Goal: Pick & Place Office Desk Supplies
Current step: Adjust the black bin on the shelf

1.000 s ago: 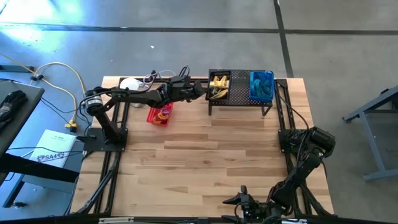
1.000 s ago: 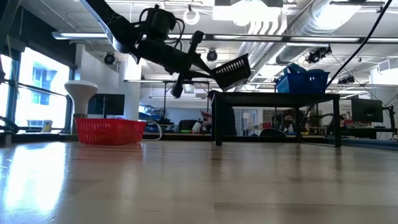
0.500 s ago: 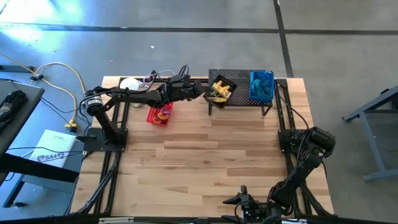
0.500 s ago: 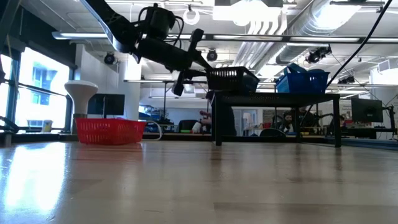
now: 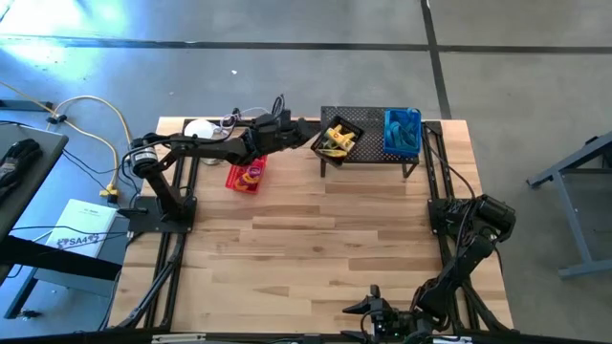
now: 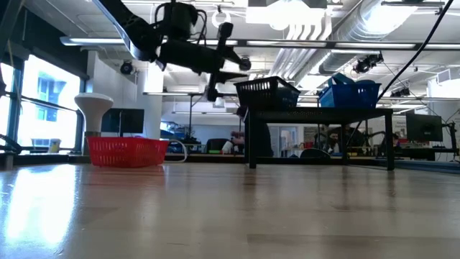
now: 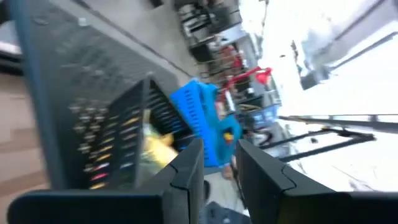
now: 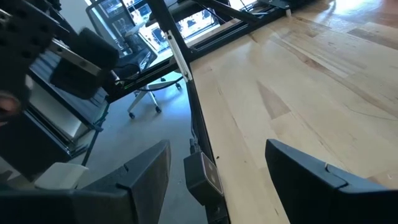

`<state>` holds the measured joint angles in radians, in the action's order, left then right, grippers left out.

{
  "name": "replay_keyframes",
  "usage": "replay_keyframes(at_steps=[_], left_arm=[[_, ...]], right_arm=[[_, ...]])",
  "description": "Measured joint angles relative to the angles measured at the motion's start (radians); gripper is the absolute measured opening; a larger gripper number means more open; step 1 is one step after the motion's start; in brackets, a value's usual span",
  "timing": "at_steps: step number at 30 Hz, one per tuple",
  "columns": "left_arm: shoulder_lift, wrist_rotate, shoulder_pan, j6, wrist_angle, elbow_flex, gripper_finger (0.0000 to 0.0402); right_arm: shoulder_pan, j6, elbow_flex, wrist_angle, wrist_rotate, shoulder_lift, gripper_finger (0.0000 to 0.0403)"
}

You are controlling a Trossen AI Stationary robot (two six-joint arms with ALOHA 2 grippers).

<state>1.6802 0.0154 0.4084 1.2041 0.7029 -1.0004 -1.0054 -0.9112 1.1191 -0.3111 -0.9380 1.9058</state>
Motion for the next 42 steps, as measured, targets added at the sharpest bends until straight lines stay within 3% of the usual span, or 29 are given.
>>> replay_keyframes(at_steps=[9, 14, 19, 22, 25, 29, 34, 40, 42], left_arm=[[0.0, -0.044, -0.005, -0.042, 0.047, 0.0, 0.0091], [-0.034, -0.163, 0.006, -0.125, 0.067, 0.0, 0.0091], [-0.094, -0.354, 0.057, -0.179, 0.062, 0.0, 0.0089], [-0.135, -0.448, 0.099, -0.183, -0.036, 0.0, 0.0078], [-0.175, -0.472, 0.13, -0.248, -0.21, 0.001, 0.005], [-0.217, -0.369, 0.14, -0.405, -0.354, 0.002, 0.0007], [-0.225, -0.195, 0.102, -0.558, -0.439, 0.002, 0.0001], [-0.225, 0.157, 0.039, -0.702, -0.556, 0.002, 0.0001], [-0.223, 0.176, 0.029, -0.714, -0.565, 0.002, 0.0001]], right_arm=[[0.0, -0.007, 0.0, 0.0, 0.025, 0.0, 0.0251], [0.0, -0.008, 0.0, -0.001, 0.026, 0.0, 0.0251], [-0.001, -0.01, 0.0, -0.002, 0.026, 0.0, 0.0251], [-0.002, -0.011, 0.0, -0.002, 0.026, 0.0, 0.0251], [-0.003, -0.02, 0.0, -0.004, 0.026, 0.0, 0.0251], [-0.003, -0.045, 0.0, -0.001, 0.026, 0.0, 0.0251], [-0.003, -0.046, 0.0, 0.0, 0.022, 0.0, 0.0251], [-0.001, -0.046, 0.0, 0.0, 0.016, 0.0, 0.0251], [-0.001, -0.045, 0.0, 0.0, -0.001, 0.0, 0.0251]])
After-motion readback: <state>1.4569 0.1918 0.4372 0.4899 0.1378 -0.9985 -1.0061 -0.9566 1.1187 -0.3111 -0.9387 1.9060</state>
